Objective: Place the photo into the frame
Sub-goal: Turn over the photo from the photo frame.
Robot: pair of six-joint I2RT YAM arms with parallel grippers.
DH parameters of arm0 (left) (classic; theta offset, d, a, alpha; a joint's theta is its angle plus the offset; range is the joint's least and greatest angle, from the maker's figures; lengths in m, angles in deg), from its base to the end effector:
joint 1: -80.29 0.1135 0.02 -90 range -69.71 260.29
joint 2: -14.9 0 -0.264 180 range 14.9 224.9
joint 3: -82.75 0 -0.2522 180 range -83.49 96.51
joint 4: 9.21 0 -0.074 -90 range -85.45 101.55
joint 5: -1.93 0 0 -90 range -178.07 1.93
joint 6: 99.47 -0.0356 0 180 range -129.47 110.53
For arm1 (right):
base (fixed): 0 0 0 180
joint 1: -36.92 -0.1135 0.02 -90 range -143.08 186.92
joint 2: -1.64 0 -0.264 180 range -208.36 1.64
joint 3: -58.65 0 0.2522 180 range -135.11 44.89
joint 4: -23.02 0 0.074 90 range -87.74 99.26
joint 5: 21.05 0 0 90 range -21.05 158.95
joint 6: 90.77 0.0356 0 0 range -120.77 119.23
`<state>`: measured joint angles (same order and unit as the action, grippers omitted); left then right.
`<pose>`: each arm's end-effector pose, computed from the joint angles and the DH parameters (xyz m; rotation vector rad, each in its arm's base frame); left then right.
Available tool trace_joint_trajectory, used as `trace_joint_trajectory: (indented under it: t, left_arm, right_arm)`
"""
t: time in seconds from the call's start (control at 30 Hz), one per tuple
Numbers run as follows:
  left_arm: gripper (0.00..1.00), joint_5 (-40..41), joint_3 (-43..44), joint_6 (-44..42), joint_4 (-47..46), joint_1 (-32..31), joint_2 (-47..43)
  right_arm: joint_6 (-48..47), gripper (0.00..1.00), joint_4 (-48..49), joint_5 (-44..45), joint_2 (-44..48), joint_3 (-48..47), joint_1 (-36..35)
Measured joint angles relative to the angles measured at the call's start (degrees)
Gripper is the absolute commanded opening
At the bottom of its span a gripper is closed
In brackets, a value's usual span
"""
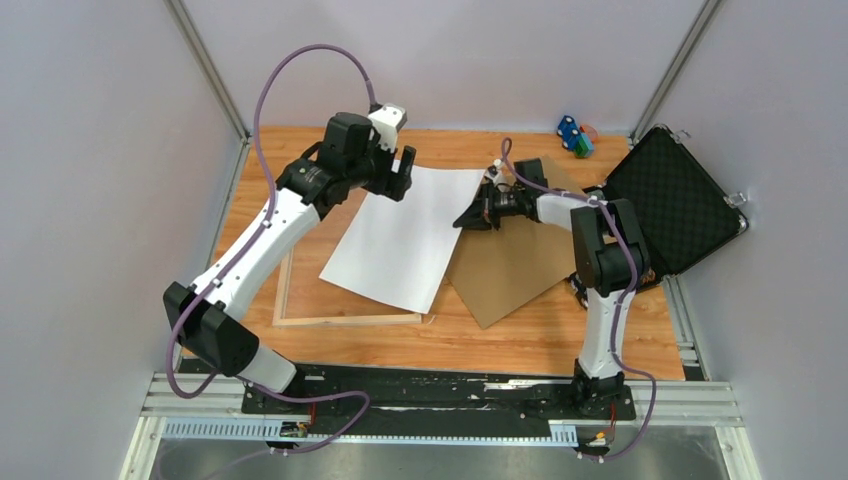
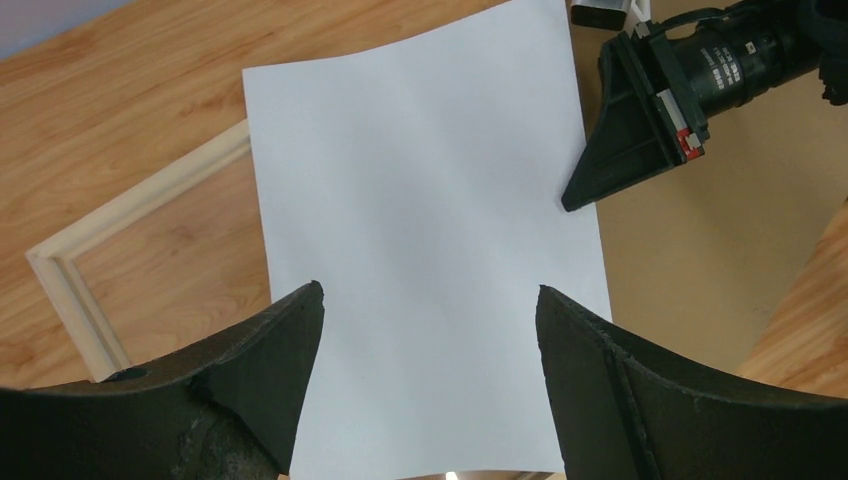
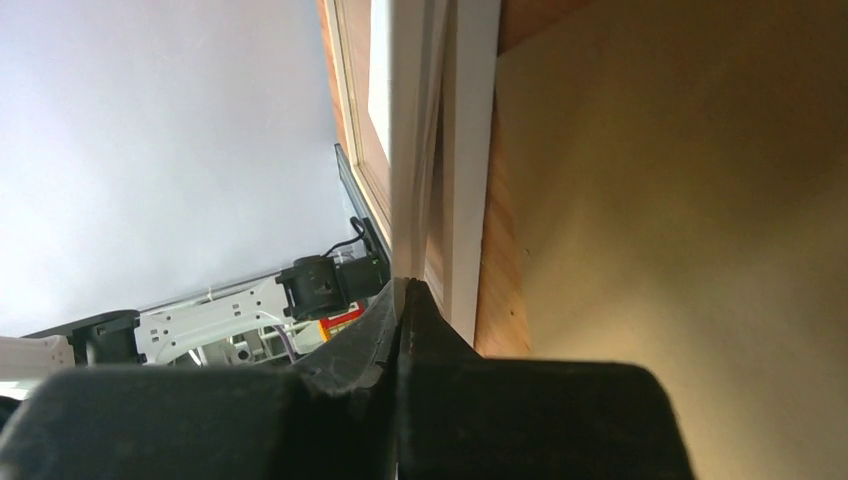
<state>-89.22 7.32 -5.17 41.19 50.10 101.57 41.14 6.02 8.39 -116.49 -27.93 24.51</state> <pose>0.2910 -0.1701 0.3957 0.4957 2.1035 -0.3722 0.4035 0.1205 0.1458 0.1003 2.5069 1.6958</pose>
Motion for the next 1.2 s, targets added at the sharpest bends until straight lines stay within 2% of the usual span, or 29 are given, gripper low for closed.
trace_joint_trajectory:
  t: [0.4,0.77,1.2]
  left_arm:
    - [0.86,0.17,-5.92,-1.11,1.01,4.74,-4.33]
    - [0.85,0.22,-8.44,-1.73,0.87,6.45,-7.06]
    - [0.85,0.42,-9.99,-2.32,0.83,7.85,-7.58]
  right_arm:
    - [-8.24,0.0,-12.5,1.11,-6.16,-14.08,-3.19]
    - [-15.76,0.0,-25.31,1.55,-14.97,-27.04,-7.13]
    - [-23.32,0.0,-34.29,1.55,-21.73,-38.77,-7.8]
